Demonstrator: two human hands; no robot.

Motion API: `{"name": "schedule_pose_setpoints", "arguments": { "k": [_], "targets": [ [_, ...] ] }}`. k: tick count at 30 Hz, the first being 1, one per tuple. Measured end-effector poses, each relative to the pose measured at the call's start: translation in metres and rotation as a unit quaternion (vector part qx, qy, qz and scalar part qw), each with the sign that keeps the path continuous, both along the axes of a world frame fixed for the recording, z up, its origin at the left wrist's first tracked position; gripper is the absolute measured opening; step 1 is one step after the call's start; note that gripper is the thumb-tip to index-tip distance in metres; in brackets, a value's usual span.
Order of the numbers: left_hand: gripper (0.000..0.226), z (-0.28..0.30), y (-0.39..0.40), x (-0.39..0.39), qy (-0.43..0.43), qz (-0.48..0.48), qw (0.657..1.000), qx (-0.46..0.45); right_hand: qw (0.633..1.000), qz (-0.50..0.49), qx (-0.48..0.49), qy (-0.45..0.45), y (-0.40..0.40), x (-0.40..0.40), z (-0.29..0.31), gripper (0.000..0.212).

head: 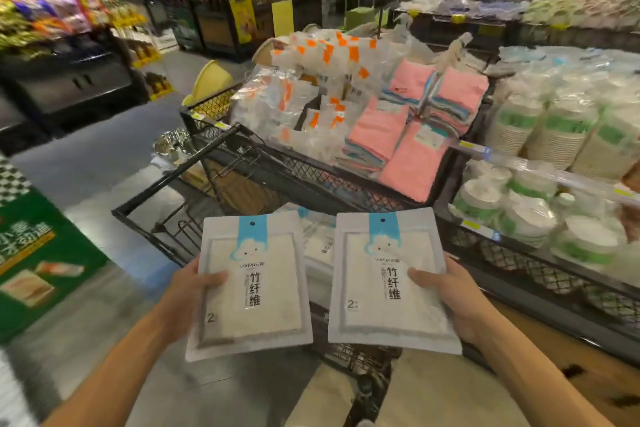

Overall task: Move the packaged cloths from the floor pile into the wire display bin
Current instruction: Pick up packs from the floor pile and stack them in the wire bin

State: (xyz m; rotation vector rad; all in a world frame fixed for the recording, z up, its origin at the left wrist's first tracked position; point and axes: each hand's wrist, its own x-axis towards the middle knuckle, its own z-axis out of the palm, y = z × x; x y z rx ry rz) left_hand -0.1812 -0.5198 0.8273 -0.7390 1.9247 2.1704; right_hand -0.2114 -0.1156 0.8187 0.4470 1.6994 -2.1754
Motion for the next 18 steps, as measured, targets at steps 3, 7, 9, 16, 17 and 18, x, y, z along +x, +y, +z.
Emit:
{"name": "schedule_pose_setpoints", "arguments": {
  "k": [3, 7, 9, 16, 17, 18],
  "targets": [
    [0.033, -0.002, -0.009, -0.030, -0.017, 0.023, 0.999, -0.025, 1.000, 0.004, -0.004, -0.008, -0.015, -0.042, -0.012, 0.039],
    [0.031, -0.009, -0.020, -0.078, -0.040, 0.036, 0.998, -0.028, 1.000, 0.005, -0.010, -0.020, -0.029, -0.096, -0.029, 0.040],
    [0.031, -0.017, -0.027, -0.105, -0.051, 0.034, 0.998, -0.029, 1.000, -0.001, -0.002, -0.027, -0.034, -0.119, -0.036, 0.040],
    [0.032, -0.061, -0.058, -0.208, -0.113, -0.027, 0.993, -0.030, 0.997, -0.044, 0.025, -0.062, -0.063, -0.168, -0.068, 0.037],
    [0.033, -0.072, -0.065, -0.227, -0.122, -0.042, 0.991, -0.031, 0.995, -0.058, 0.037, -0.069, -0.069, -0.174, -0.075, 0.038],
    [0.034, -0.084, -0.072, -0.246, -0.131, -0.056, 0.989, -0.035, 0.993, -0.076, 0.046, -0.078, -0.076, -0.180, -0.082, 0.038]
  ]
}}
